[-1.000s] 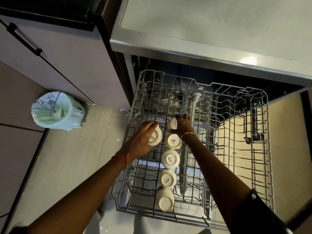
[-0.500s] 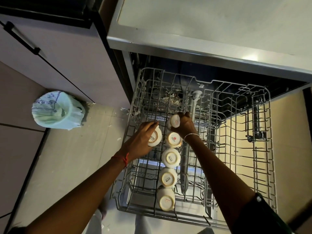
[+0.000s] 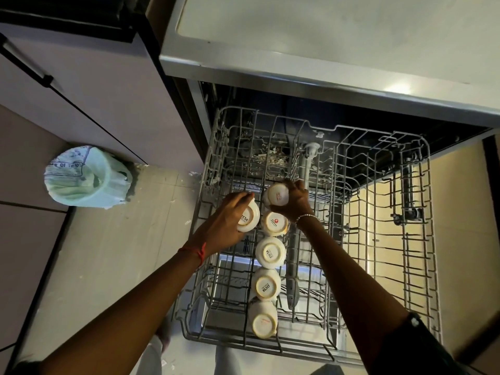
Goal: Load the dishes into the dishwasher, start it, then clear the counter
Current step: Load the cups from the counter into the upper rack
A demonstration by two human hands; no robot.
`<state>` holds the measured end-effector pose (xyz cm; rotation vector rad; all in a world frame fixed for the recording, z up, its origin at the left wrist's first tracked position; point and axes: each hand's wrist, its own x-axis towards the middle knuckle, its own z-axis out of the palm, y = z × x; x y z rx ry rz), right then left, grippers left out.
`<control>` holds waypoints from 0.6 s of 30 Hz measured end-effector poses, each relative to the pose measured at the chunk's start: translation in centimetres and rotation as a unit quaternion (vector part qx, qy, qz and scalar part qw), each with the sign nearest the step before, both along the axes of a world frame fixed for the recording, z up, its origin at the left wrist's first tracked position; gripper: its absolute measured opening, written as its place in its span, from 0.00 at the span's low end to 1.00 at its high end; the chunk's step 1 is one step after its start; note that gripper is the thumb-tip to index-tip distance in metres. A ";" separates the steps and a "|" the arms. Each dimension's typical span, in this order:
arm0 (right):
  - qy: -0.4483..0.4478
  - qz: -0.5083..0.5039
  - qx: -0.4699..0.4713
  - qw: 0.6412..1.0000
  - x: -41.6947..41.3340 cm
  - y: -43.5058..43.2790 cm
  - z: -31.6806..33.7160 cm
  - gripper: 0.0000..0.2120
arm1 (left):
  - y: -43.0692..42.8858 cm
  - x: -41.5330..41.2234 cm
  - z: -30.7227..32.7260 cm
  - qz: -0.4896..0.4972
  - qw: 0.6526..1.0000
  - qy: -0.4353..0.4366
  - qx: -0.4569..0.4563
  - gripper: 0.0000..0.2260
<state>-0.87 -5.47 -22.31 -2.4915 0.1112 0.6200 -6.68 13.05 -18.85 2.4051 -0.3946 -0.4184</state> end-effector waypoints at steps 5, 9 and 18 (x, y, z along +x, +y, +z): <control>0.021 -0.021 0.032 0.999 0.4 -1.0 0.3 0.36 | 0.0 0.3 0.1 0.004 1.000 0.010 -0.017 0.35; 0.034 0.000 0.026 0.999 1.0 -1.9 0.8 0.34 | -0.1 0.4 0.5 0.006 0.999 0.036 -0.033 0.41; 0.032 0.030 0.022 0.999 1.4 -2.2 1.3 0.37 | -0.2 0.6 0.1 0.002 0.999 0.022 -0.032 0.44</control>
